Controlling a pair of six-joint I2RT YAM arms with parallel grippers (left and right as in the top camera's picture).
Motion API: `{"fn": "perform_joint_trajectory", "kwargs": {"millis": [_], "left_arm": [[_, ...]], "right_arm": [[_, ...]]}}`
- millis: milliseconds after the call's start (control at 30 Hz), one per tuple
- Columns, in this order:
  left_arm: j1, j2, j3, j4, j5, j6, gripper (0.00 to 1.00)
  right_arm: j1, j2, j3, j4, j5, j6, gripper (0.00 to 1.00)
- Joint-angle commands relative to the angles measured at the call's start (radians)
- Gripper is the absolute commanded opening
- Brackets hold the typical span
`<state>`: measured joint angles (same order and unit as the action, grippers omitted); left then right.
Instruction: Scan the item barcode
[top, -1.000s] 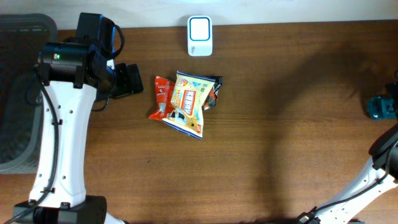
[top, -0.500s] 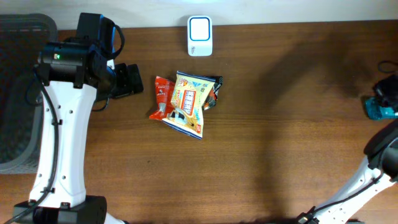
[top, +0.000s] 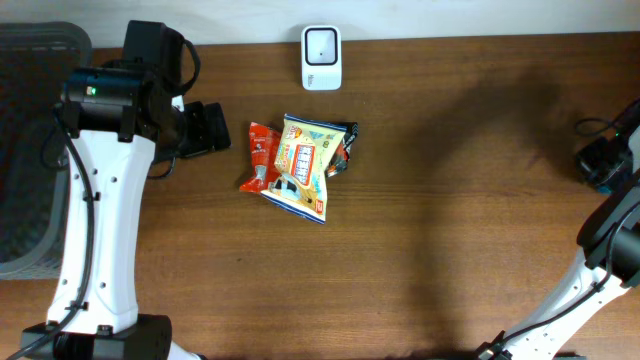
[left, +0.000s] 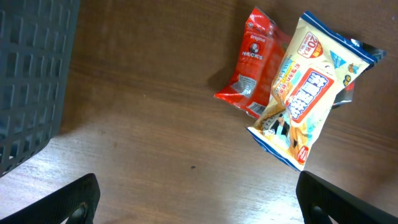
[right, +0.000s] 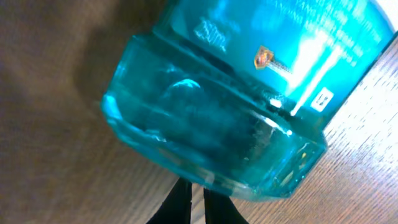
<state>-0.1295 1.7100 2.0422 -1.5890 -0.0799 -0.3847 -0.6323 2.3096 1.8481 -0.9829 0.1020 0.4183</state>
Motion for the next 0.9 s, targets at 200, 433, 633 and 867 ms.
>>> {"fn": "perform_joint_trajectory", "kwargs": {"millis": [200,433,633,867], "left_arm": [[-0.001,-0.004,0.006,0.001,-0.011,0.012,0.99],[-0.001,-0.004,0.006,0.001,-0.011,0.012,0.99],[-0.001,-0.004,0.006,0.001,-0.011,0.012,0.99],[-0.001,-0.004,0.006,0.001,-0.011,0.012,0.99]], "right_arm": [[-0.014,-0.013,0.022,0.075,0.093,-0.056,0.13],[0.031,-0.014,0.264,-0.129,-0.398,-0.121,0.25],[0.269,-0.014,0.284,-0.319,-0.813,-0.415,0.93],[0.755,-0.013,0.203,-0.344,-0.692,-0.481,0.99]]}}
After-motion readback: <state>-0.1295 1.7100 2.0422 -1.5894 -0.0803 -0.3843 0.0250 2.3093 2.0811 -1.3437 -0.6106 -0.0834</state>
